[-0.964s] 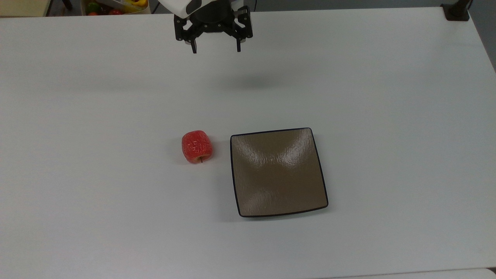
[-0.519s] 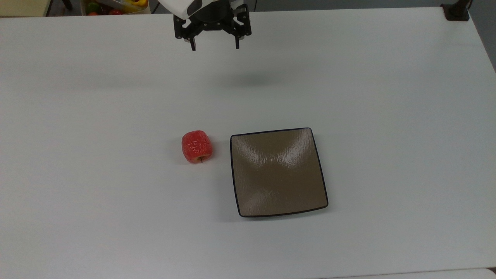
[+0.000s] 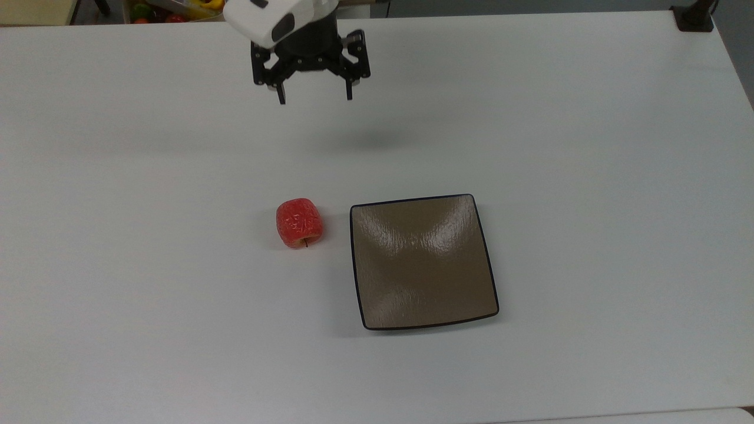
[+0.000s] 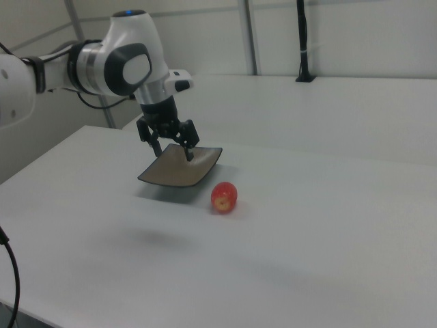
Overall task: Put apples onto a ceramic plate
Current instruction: 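Lower the open gripper down around the red apple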
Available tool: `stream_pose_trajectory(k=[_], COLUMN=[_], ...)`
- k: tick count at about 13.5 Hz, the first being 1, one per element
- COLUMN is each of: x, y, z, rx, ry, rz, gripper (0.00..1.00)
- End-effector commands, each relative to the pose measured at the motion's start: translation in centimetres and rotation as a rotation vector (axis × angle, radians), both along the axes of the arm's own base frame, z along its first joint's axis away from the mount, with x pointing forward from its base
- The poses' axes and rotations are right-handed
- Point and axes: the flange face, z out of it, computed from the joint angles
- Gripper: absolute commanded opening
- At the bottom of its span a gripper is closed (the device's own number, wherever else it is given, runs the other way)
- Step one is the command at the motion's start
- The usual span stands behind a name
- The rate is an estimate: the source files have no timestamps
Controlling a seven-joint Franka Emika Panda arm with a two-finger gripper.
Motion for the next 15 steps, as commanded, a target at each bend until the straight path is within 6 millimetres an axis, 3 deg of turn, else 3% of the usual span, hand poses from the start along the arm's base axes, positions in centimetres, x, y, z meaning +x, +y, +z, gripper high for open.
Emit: stream_pose_trajectory(k=[1,7,10,15], x=[2.4,5.4,6.9,8.3], y=[-1.0,-3.8,-3.6,-3.4], z=[-3.5,-9.0,-12.2,-14.8], rx=[-0.027,-0.098,-0.102,-0.104], ry=[-0.049,-0.087,-0.106,-0.144], rz=[0.028,0.172,0.176,0.15], gripper=[1.0,1.0,1.0,1.0])
